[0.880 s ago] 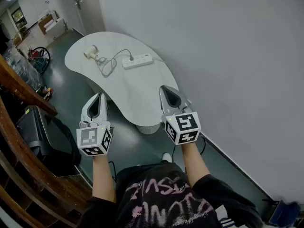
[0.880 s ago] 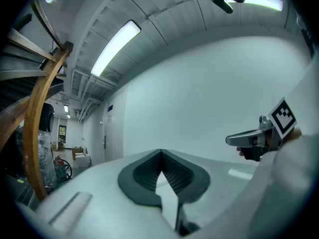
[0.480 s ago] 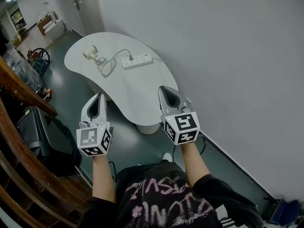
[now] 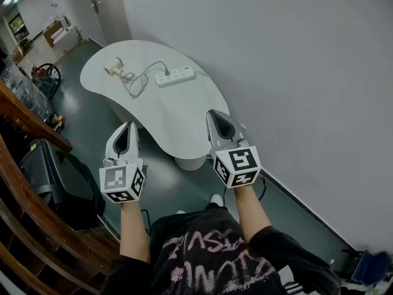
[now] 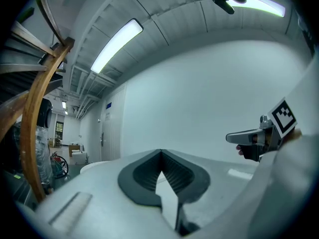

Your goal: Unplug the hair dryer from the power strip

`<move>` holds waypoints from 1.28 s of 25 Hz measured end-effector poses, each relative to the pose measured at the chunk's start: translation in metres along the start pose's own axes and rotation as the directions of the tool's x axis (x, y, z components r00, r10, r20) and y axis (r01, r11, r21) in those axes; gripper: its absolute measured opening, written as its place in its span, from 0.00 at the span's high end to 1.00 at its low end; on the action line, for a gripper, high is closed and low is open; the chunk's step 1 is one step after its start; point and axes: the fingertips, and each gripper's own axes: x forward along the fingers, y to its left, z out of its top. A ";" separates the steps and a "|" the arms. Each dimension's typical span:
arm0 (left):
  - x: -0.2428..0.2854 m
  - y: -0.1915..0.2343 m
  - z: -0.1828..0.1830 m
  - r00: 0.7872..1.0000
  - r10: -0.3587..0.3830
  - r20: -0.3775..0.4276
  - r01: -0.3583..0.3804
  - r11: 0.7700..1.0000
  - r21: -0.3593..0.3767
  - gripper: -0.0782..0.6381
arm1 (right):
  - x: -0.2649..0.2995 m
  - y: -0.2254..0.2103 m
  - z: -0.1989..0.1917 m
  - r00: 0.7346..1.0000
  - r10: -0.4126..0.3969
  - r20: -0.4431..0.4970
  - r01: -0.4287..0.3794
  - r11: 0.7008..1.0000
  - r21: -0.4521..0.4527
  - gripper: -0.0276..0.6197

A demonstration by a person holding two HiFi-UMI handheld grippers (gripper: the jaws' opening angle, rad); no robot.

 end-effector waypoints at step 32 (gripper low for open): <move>0.040 -0.003 -0.022 0.998 -0.061 -0.025 0.060 0.998 -0.031 0.89 | 0.019 -0.027 -0.020 0.998 -0.049 -0.035 0.050 0.999 0.013 0.94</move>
